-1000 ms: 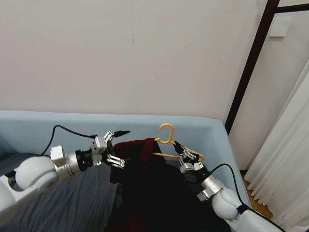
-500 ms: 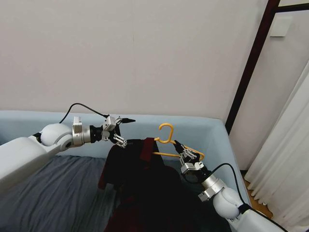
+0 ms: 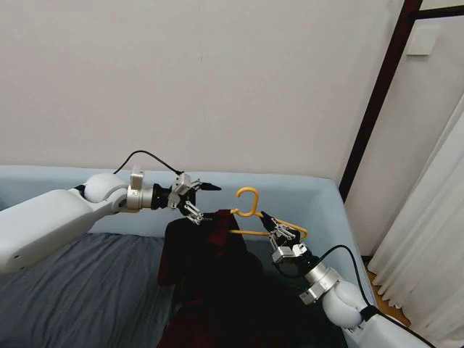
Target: Pick up the clothes from the sofa and hang them on the clothes hanger.
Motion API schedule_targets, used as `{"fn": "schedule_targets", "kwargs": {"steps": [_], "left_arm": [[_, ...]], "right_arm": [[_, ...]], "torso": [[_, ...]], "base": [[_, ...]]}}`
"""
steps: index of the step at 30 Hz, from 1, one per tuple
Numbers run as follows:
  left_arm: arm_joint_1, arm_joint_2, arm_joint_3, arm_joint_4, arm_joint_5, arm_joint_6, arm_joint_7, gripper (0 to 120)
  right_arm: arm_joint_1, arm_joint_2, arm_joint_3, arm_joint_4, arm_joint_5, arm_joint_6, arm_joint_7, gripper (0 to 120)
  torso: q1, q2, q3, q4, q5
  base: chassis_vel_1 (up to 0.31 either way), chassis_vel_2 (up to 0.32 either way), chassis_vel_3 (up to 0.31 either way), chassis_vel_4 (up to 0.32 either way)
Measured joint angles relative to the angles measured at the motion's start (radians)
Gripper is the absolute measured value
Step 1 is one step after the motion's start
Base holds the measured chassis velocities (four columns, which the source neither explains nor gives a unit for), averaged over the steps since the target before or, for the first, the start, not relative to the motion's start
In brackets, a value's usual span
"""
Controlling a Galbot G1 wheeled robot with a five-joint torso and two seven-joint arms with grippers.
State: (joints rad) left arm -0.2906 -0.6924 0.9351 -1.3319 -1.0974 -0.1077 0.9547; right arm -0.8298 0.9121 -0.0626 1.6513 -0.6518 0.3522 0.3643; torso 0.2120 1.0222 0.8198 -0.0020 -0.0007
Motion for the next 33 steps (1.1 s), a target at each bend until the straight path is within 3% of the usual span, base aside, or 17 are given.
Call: {"fn": "schedule_targets", "kwargs": {"steps": [9,19,21,25,33], "left_arm": [[-0.015,-0.024,0.026,0.034,0.017,0.017,0.049,97],[-0.005,-0.030,0.043,0.042,0.041,0.022,0.074,61],[-0.004,-0.030,0.043,0.044,0.043,0.022,0.075,59],[0.001,-0.040,0.047,0.064,0.058,0.017,0.078,38],[0.009,-0.051,0.049,0.065,0.058,0.015,0.072,12]], "right_arm": [[0.010,0.003,-0.016,-0.008,-0.014,0.012,0.007,4],[0.015,0.001,-0.022,-0.011,-0.016,0.023,0.018,4],[0.015,0.000,-0.022,-0.011,-0.016,0.024,0.018,4],[0.022,0.000,-0.024,-0.012,-0.016,0.027,0.019,4],[0.021,0.003,-0.028,-0.012,-0.024,0.031,0.020,4]], "torso": [[0.000,0.000,0.000,0.0010,-0.0001],[0.000,0.000,0.000,0.0007,-0.0003],[0.000,0.000,0.000,0.0007,-0.0003],[0.000,0.000,0.000,0.0006,-0.0003],[0.000,0.000,0.000,0.0005,-0.0001]], "base": [[0.000,0.000,0.000,0.000],[0.000,0.000,0.000,0.000],[0.000,0.000,0.000,0.000],[0.000,0.000,0.000,0.000],[0.000,0.000,0.000,0.000]]}}
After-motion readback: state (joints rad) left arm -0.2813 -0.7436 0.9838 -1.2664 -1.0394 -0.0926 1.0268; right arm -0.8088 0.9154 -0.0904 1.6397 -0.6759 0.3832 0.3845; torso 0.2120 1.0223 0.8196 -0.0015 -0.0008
